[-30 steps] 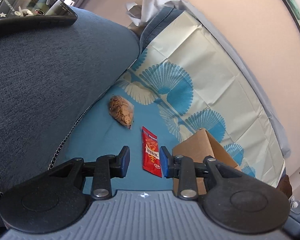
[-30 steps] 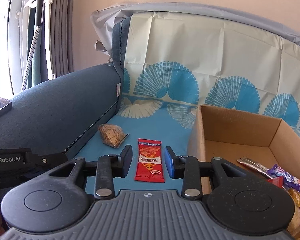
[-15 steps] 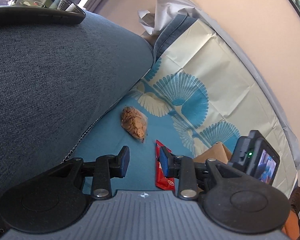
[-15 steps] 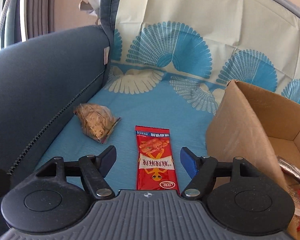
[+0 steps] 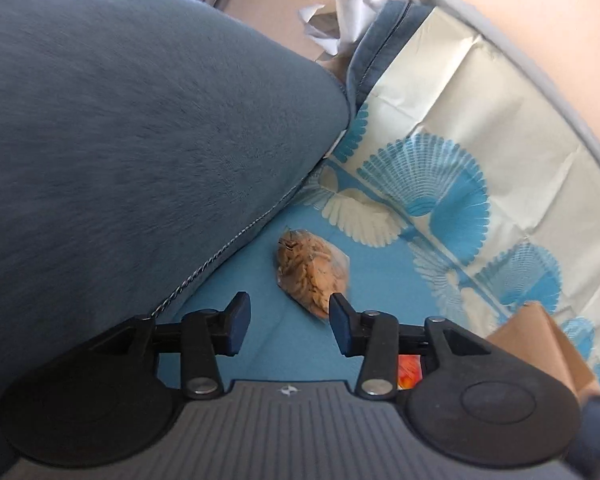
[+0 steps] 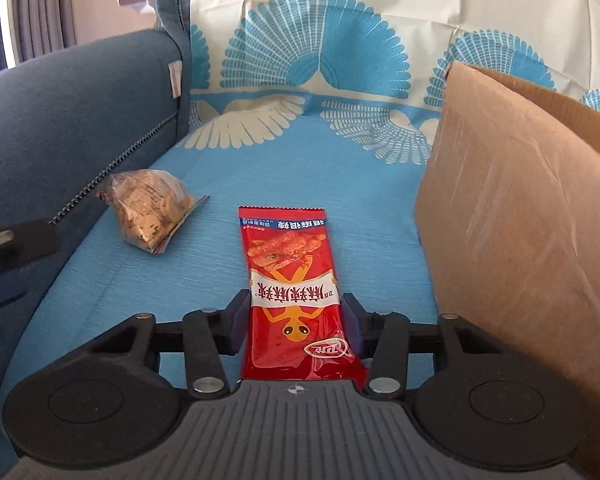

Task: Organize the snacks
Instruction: 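Move the right tool to the red spicy strip packet while the left approaches the cookie bag, then grasp the red spicy strip packet with the right gripper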

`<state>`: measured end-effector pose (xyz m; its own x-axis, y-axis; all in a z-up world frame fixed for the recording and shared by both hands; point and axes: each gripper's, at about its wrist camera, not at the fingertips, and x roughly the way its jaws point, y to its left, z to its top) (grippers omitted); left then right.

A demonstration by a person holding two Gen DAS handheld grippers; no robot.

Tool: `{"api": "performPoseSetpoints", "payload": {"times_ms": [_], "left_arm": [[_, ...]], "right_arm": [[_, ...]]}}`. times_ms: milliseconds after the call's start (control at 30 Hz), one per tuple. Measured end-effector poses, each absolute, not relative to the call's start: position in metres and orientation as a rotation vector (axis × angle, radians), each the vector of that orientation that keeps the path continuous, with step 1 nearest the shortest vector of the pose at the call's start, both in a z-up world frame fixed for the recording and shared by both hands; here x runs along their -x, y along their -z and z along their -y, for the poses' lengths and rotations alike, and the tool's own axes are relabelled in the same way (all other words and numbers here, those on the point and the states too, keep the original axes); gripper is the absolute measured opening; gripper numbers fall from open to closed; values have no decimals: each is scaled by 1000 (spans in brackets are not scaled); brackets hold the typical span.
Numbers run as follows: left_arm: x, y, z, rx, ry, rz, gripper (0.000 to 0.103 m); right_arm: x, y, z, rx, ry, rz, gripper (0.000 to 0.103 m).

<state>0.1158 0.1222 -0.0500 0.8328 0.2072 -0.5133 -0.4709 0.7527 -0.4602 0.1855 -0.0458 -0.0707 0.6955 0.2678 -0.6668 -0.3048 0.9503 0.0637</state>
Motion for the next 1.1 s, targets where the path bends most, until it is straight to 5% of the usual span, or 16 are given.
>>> {"api": "performPoseSetpoints", "payload": {"times_ms": [200, 700, 767, 833, 967, 1033, 1100], "left_arm": [[-158, 75, -123, 579, -347, -526, 71], [-197, 83, -122, 518, -336, -561, 79], [-200, 83, -119, 489, -331, -568, 74], [-201, 83, -118, 484, -310, -576, 51], [-199, 81, -118, 446, -320, -584, 40], [-192, 77, -118, 424, -317, -581, 22], [-182, 74, -118, 397, -316, -582, 21]], "right_arm": [[-168, 72, 53, 40, -296, -670, 49], [-162, 73, 49, 88, -286, -633, 49], [-162, 73, 49, 86, -287, -632, 49], [-162, 74, 50, 83, -290, -634, 49], [-164, 73, 51, 76, -293, -640, 49], [-164, 72, 51, 76, -295, -642, 49], [-163, 71, 49, 92, -285, -647, 48]]}}
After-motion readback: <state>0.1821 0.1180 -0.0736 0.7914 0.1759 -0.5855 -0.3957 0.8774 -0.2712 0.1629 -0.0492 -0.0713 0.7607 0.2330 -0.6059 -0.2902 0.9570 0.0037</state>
